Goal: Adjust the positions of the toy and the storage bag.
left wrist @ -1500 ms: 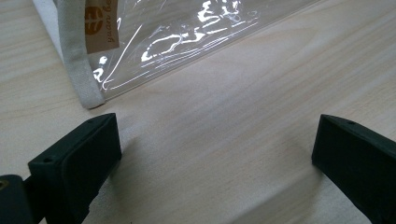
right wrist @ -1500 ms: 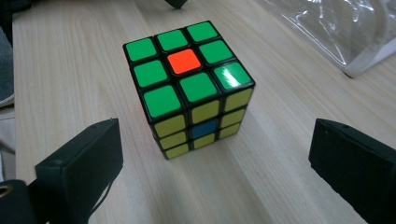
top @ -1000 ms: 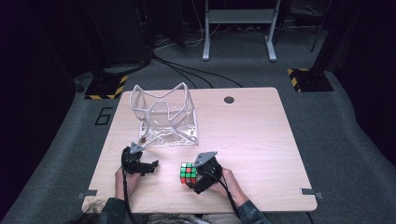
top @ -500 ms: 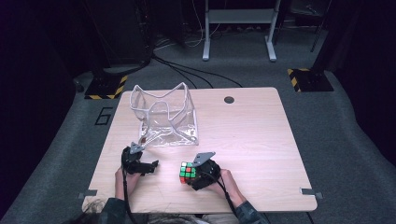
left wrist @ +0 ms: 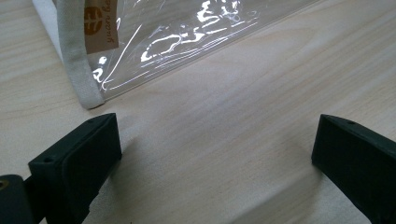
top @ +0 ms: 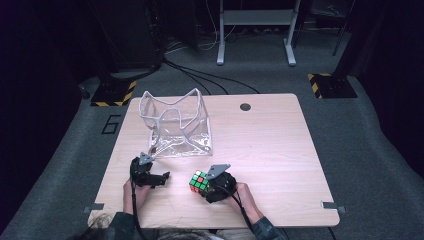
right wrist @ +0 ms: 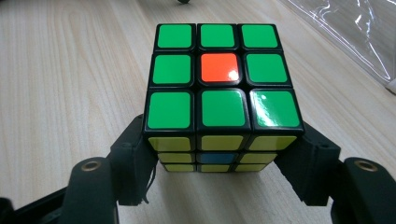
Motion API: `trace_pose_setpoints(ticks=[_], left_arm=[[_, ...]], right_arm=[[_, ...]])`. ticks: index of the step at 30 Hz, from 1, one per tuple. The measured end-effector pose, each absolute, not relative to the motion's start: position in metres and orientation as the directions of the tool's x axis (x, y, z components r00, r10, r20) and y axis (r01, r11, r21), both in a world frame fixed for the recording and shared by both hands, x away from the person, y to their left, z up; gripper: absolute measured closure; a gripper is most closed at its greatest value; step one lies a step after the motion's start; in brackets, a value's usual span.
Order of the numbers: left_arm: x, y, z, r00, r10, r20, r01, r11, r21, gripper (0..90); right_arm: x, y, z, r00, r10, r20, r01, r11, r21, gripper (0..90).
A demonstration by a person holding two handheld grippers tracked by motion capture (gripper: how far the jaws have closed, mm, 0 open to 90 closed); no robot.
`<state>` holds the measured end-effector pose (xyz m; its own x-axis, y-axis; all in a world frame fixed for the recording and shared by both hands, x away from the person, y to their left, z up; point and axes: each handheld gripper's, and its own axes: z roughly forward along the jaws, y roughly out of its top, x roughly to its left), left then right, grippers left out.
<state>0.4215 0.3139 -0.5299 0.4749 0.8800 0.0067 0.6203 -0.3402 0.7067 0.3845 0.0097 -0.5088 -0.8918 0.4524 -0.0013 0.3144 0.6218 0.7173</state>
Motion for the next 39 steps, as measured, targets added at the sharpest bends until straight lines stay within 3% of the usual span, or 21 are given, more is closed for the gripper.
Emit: trace_pose_setpoints(ticks=[14, 39], left_arm=[[0.422, 0.314, -0.53, 0.478, 0.878, 0.008, 0.62, -0.343, 0.706, 1.0], [0.422, 0.314, -0.53, 0.478, 0.879, 0.008, 0.619, -0.343, 0.706, 1.0]], right_arm=[[0.386, -0.009, -0.509, -0.865, 0.502, -0.019, 0.326, 0.589, 0.739, 33.5], [0.396, -0.053, -0.511, -0.738, 0.675, -0.013, 0.437, 0.492, 0.753, 33.4]])
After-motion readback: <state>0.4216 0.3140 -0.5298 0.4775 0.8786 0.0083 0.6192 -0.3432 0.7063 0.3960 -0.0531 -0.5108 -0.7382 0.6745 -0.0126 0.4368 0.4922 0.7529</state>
